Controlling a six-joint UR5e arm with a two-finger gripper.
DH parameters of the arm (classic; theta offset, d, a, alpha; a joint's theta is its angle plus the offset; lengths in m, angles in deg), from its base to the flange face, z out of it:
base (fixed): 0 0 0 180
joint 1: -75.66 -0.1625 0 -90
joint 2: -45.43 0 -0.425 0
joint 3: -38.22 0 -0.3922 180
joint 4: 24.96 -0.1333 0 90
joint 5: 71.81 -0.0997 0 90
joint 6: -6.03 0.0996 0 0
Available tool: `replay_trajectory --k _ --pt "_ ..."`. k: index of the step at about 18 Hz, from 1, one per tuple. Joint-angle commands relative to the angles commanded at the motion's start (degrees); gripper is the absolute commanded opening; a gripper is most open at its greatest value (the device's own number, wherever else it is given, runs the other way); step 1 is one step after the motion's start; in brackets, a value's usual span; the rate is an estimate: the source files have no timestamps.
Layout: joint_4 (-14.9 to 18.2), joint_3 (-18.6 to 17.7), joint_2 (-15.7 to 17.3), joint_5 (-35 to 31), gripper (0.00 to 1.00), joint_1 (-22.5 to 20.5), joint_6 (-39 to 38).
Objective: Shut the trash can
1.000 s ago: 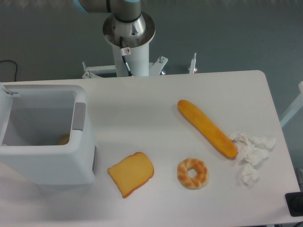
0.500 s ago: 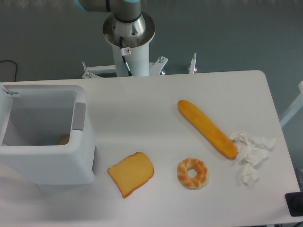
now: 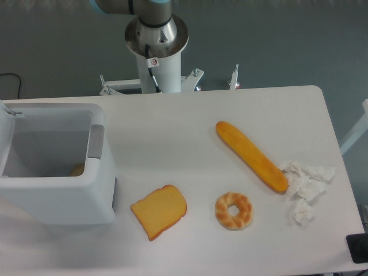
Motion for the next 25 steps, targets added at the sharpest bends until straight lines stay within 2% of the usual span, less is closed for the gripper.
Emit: replay_trajectory --k 18,25 --pt "-0.26 -0.26 0.17 -6.33 1.0 -0.26 0.18" --pt "-0.26 -0.61 0.35 -6.42 1.0 -3.86 0.35"
